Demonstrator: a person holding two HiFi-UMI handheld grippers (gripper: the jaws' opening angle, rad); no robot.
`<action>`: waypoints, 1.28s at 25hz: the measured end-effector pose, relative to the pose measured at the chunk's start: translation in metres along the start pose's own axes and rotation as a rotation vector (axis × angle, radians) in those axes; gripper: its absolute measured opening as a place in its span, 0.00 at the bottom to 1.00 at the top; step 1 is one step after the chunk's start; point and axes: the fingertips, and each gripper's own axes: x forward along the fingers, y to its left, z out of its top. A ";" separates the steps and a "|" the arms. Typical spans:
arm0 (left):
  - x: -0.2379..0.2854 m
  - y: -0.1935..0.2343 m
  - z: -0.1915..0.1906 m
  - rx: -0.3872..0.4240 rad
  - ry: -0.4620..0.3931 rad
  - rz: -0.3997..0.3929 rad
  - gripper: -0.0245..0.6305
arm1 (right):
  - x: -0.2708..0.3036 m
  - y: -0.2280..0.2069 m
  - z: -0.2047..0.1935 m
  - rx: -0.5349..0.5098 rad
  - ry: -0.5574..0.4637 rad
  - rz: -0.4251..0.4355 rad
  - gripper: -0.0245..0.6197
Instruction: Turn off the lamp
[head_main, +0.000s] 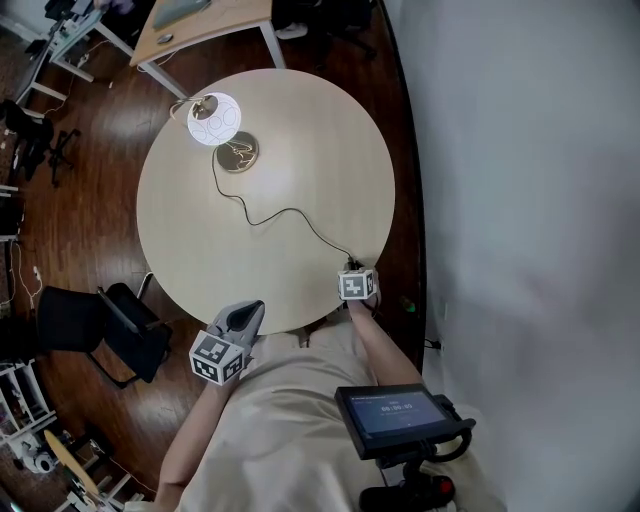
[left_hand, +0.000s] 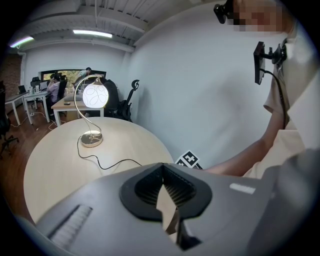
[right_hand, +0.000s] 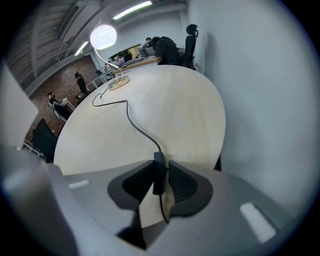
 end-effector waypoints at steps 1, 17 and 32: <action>-0.002 0.002 0.000 0.001 0.000 -0.001 0.02 | 0.000 0.001 0.000 -0.004 0.000 -0.006 0.18; -0.003 0.009 0.003 0.007 0.004 -0.019 0.02 | 0.003 0.010 0.011 -0.039 0.011 -0.039 0.17; -0.003 0.007 -0.003 0.001 0.005 -0.006 0.02 | 0.008 0.007 0.013 -0.055 0.004 -0.038 0.17</action>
